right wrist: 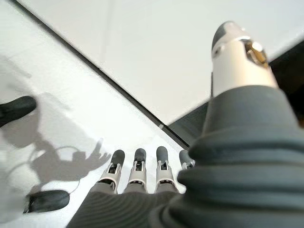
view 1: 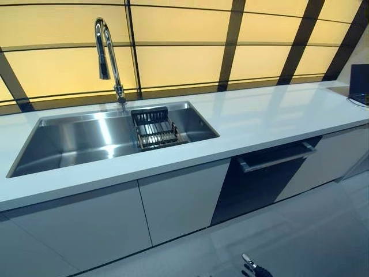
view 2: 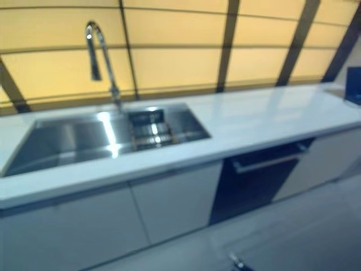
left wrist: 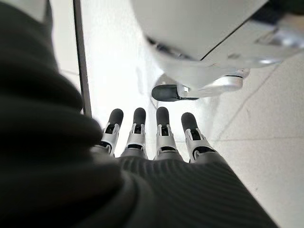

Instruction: Take plates into dishwasher

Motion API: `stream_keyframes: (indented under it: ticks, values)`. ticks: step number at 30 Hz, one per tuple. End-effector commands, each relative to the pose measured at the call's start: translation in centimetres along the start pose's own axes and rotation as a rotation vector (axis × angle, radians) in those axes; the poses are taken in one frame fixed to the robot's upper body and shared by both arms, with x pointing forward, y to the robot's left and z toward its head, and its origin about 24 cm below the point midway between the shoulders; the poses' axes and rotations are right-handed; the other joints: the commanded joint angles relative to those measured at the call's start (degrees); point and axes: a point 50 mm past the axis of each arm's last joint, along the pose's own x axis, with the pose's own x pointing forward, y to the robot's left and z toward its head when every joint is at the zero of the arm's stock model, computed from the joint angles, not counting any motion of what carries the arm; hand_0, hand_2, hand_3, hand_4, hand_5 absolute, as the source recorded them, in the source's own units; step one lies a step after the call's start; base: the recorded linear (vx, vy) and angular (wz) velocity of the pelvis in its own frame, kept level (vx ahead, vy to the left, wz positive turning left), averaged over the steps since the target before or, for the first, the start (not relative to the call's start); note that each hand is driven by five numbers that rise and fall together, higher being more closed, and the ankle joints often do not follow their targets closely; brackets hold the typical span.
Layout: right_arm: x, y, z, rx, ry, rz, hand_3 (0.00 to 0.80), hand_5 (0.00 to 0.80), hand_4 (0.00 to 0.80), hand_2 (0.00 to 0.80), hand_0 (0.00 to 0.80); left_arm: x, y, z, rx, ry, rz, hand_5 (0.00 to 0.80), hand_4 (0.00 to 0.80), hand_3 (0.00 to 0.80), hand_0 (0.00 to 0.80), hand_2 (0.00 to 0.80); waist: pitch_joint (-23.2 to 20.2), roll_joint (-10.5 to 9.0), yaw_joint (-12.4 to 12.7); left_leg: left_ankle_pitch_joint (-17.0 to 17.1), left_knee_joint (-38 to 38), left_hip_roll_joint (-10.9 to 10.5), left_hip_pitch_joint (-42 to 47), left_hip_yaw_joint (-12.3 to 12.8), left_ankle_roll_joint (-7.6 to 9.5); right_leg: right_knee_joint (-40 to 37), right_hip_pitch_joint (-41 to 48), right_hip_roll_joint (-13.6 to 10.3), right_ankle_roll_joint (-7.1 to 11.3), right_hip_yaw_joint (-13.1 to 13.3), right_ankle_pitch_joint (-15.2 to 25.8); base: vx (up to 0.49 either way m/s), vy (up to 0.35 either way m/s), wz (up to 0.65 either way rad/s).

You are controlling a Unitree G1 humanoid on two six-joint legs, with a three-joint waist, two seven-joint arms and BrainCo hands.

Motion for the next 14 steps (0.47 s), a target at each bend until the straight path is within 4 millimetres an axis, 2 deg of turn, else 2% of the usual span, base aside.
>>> stream_keyframes:
  ticks: [1,4,14]
  values:
    - [0.8,1.5,0.8,-0.111,0.016,0.045,0.0,0.0,0.0,0.0,0.0,0.3,-1.5,0.0,0.047,0.053,0.006,0.0,0.0,0.0,0.0,0.0,0.2,1.03,0.0,-4.4,0.1,-1.3,1.6,-1.3,2.13,0.0,0.7,-0.1,1.23,1.0,-1.7,0.0,0.0,0.0]
    - [0.8,1.7,0.2,-0.159,0.053,0.051,0.0,0.0,0.0,0.0,0.0,0.3,-1.7,0.0,0.067,0.059,0.006,0.0,0.0,0.0,0.0,0.0,0.3,1.07,0.3,-4.3,0.1,-1.4,1.4,-1.8,2.14,0.0,0.8,-0.1,1.19,0.7,-1.7,0.0,0.0,0.0]
    - [0.8,1.8,-0.6,-0.153,0.08,0.046,0.0,0.0,0.0,0.0,0.0,0.3,-2.1,0.1,0.044,0.036,-0.003,0.0,0.0,0.0,0.0,0.0,0.5,1.1,0.4,-4.5,0.1,-1.6,1.6,-2.3,2.22,0.0,1.2,0.1,1.16,0.3,-2.0,0.004,0.002,0.02]
